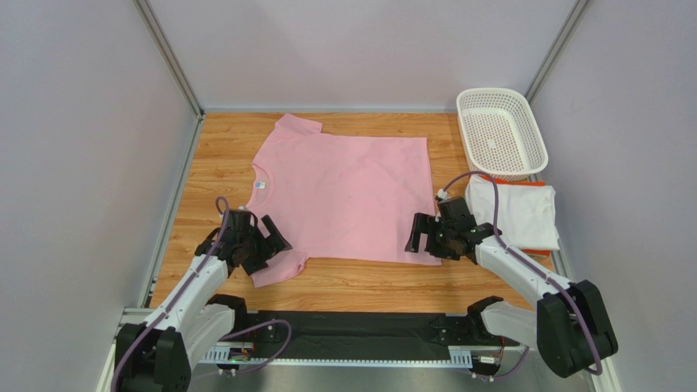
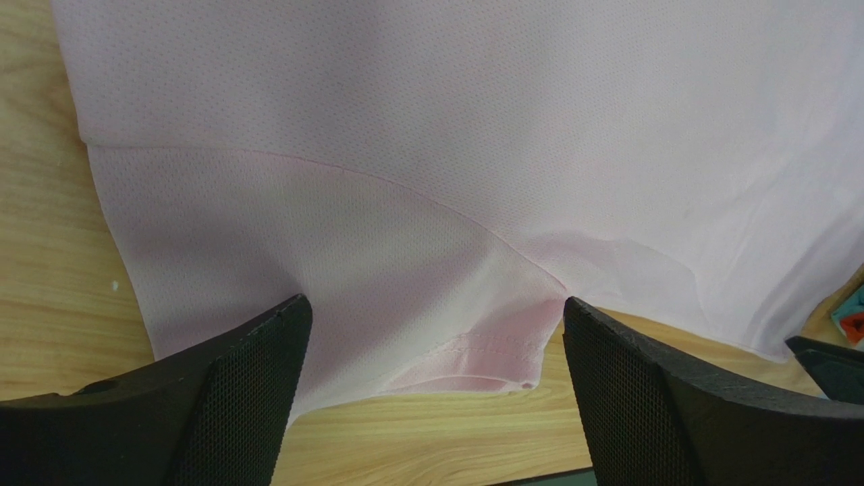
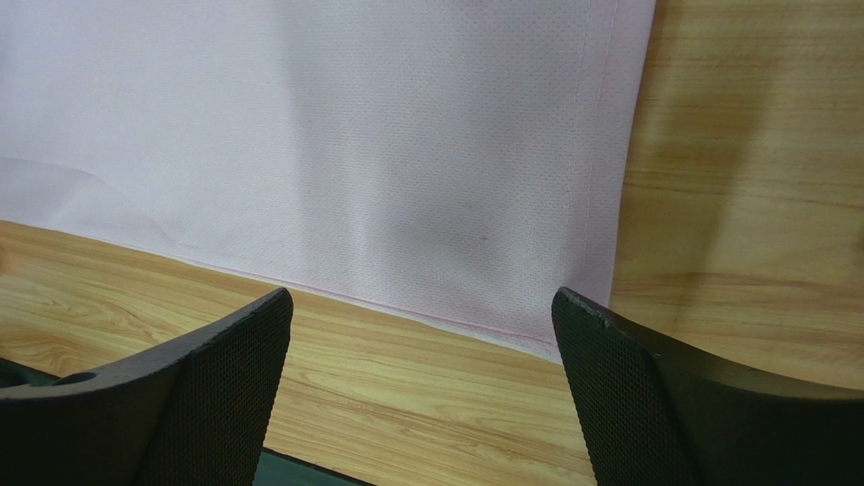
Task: Fold and stack the t-shirts
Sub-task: Flatten the tshirt out
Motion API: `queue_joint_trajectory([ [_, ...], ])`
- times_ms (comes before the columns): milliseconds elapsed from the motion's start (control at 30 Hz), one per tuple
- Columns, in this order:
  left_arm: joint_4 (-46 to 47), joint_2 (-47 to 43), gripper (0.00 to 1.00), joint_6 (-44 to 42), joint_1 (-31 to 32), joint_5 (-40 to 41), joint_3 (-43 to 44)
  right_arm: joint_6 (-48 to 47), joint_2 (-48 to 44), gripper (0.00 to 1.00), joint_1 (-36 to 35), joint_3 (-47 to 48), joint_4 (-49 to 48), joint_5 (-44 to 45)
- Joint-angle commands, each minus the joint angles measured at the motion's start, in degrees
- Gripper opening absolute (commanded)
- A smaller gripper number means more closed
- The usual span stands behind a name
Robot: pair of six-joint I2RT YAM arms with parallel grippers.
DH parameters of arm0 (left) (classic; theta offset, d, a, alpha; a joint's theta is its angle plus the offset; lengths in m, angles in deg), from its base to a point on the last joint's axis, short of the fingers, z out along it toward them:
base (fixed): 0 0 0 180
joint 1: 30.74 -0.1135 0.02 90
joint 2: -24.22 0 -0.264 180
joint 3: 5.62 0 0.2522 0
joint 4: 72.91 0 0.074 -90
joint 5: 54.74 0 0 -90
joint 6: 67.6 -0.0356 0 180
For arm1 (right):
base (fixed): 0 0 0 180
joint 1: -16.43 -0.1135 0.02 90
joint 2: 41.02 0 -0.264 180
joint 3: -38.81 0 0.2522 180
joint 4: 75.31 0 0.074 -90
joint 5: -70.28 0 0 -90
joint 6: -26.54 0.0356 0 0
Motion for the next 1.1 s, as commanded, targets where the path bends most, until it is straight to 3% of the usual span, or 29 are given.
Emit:
queue_joint_trajectory([
  [0, -6.0, -4.2, 1.0, 1.7, -0.3, 1.4, 0.5, -0.2, -4.9, 1.0, -0.2, 1.9, 1.1, 0.3],
  [400, -21.6, -23.2, 1.0, 14.2, -0.3, 9.6, 1.0, -1.6, -12.4, 1.0, -0.2, 3.5, 5.4, 2.4],
  [533, -23.7, -24.6, 1.0, 20.7, -0.3, 11.3, -2.1, -2.4, -12.3, 1.0, -0.1, 3.3, 5.5, 2.0],
  [667, -29.1, -24.5, 1.0, 22.8, -0.3, 15.6, -1.8, -3.7, -11.9, 1.0, -0.1, 3.4, 5.5, 1.5],
  [833, -29.4, -22.7, 0.98, 23.4, -0.3, 17.6, -2.1, -4.3, -10.5, 1.0, -0.1, 3.6, 5.3, 0.8],
  [933, -28.4, -20.9, 0.91, 22.5, -0.3, 18.1, -2.0, -4.6, -9.9, 1.0, -0.1, 3.5, 5.1, 1.0],
  [1067, -27.8, -18.7, 0.71, 21.1, -0.3, 18.4, -1.3, -4.9, -9.2, 1.0, -0.1, 3.6, 5.1, 1.6],
])
